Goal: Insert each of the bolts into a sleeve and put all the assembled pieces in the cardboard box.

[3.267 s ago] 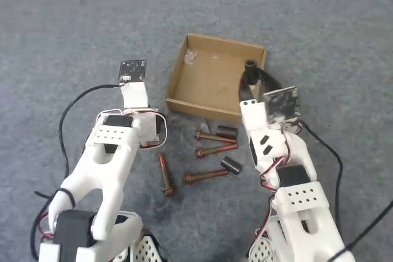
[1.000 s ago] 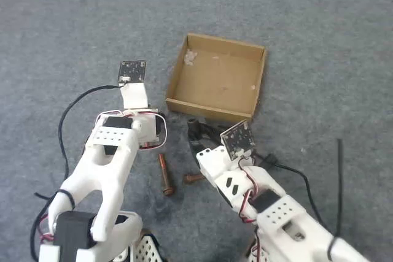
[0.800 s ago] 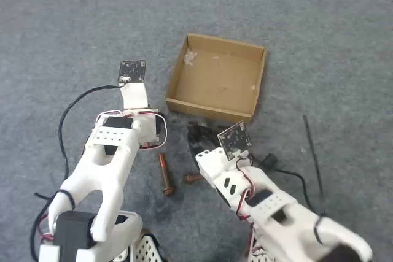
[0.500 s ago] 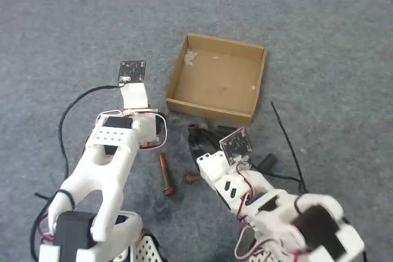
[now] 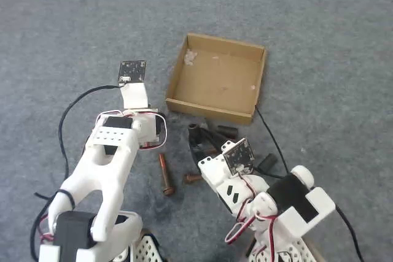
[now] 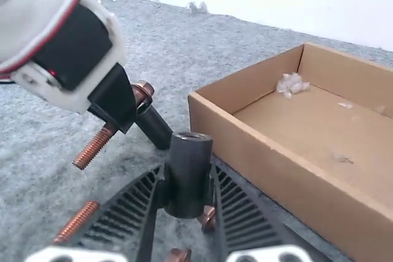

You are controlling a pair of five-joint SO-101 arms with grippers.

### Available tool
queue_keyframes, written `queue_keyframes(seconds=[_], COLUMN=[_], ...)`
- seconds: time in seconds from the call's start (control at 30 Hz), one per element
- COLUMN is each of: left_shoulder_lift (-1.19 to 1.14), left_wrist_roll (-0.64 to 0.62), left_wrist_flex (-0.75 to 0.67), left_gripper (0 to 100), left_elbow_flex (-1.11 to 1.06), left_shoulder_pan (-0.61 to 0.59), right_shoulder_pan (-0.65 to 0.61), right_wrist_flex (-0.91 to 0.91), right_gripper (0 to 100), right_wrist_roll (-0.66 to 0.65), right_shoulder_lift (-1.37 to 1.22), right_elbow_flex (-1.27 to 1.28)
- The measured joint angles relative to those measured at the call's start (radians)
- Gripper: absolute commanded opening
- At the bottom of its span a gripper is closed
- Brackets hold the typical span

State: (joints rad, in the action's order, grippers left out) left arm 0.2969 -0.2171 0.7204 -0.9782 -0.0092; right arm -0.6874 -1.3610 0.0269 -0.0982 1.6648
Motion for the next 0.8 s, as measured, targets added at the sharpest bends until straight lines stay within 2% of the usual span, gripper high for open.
queue_keyframes(seconds=[0.23,0.6,0.8], left_shoulder_lift=[0.000,0.000,0.000], left_wrist_roll=[0.000,0.000,0.000], left_wrist_flex=[-0.006,-0.025,-0.025], left_gripper=[1,1,1], left_elbow_flex=[0.000,0.000,0.000], left_shoulder_pan=[0.000,0.000,0.002], right_shoulder_pan=[0.000,0.000,0.025], right_wrist_flex=[-0.018,-0.212,-0.241], right_gripper=[0.6,0.6,0.6], right_wrist_roll=[0.000,0.000,0.000], right_shoulder_lift=[0.005,0.005,0.005], right_elbow_flex=[0.000,0.000,0.000])
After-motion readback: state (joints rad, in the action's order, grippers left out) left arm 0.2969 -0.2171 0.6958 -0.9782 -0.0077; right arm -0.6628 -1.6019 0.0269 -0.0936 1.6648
